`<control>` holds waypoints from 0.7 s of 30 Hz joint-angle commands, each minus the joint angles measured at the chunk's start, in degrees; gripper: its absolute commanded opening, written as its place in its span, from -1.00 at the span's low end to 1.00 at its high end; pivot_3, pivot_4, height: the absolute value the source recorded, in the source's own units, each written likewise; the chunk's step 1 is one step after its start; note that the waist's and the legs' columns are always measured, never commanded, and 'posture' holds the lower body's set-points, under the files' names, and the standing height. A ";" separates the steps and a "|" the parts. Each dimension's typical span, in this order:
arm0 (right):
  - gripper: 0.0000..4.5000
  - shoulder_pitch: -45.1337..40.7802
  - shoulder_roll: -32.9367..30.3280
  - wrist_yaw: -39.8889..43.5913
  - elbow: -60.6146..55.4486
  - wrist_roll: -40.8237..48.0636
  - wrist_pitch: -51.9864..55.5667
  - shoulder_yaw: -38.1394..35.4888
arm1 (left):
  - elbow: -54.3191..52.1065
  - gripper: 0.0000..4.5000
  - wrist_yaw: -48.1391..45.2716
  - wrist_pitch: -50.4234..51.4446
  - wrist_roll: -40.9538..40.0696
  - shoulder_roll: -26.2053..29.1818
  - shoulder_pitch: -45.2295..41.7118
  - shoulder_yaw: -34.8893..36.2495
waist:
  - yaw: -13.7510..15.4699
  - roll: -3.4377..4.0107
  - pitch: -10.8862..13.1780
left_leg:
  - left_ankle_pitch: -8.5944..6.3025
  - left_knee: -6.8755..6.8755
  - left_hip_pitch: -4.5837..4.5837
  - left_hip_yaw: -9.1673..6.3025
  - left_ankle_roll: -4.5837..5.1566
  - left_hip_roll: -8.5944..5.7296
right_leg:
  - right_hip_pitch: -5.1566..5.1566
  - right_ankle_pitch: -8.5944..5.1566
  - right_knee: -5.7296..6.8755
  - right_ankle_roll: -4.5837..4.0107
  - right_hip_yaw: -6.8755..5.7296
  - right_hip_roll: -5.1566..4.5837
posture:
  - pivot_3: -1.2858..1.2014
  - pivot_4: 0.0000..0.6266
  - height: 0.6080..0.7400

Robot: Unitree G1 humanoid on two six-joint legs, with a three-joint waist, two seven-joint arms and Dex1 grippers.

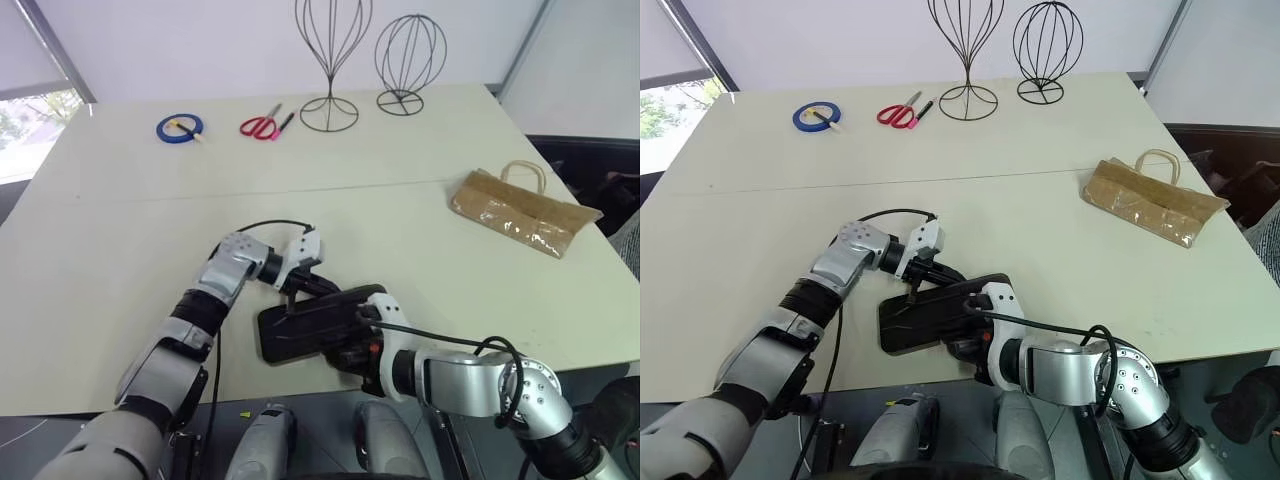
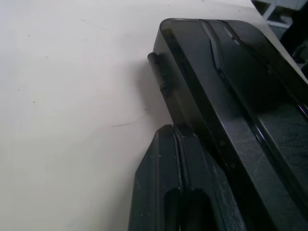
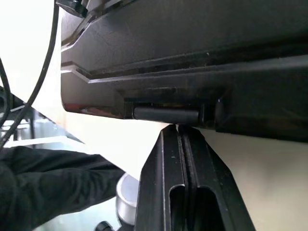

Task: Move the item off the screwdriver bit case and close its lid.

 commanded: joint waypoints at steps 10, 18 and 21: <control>-0.99 -7.11 2.53 5.69 -0.13 -11.87 -1.52 -0.36 | 0.68 -1.00 -1.90 -1.26 2.02 -1.81 1.57 -3.15 | 0.03 -0.01 -0.12 | 0.00 0.02 0.03 -0.01 0.00 0.09 | 0.02 0.06 -0.01 -0.12 0.02 0.26 | 0.03 -0.52 1.00; -0.99 -7.30 0.39 7.81 0.04 -10.00 1.89 -0.49 | 3.69 -1.00 -0.80 -3.82 2.50 -1.77 -0.59 -1.21 | 0.32 0.00 -0.14 | 0.01 0.10 0.03 0.00 0.00 0.10 | 0.09 0.08 -0.01 -0.14 0.01 0.27 | 0.03 -0.52 1.00; -0.99 -7.19 -3.12 9.66 -1.21 -7.14 2.83 -1.85 | 3.22 -1.00 0.09 -3.88 2.10 -0.71 -0.71 0.37 | 0.43 -0.01 -0.14 | 0.01 0.12 0.01 -0.01 0.00 0.11 | 0.10 0.08 -0.01 -0.14 0.01 0.24 | 0.03 -0.52 1.00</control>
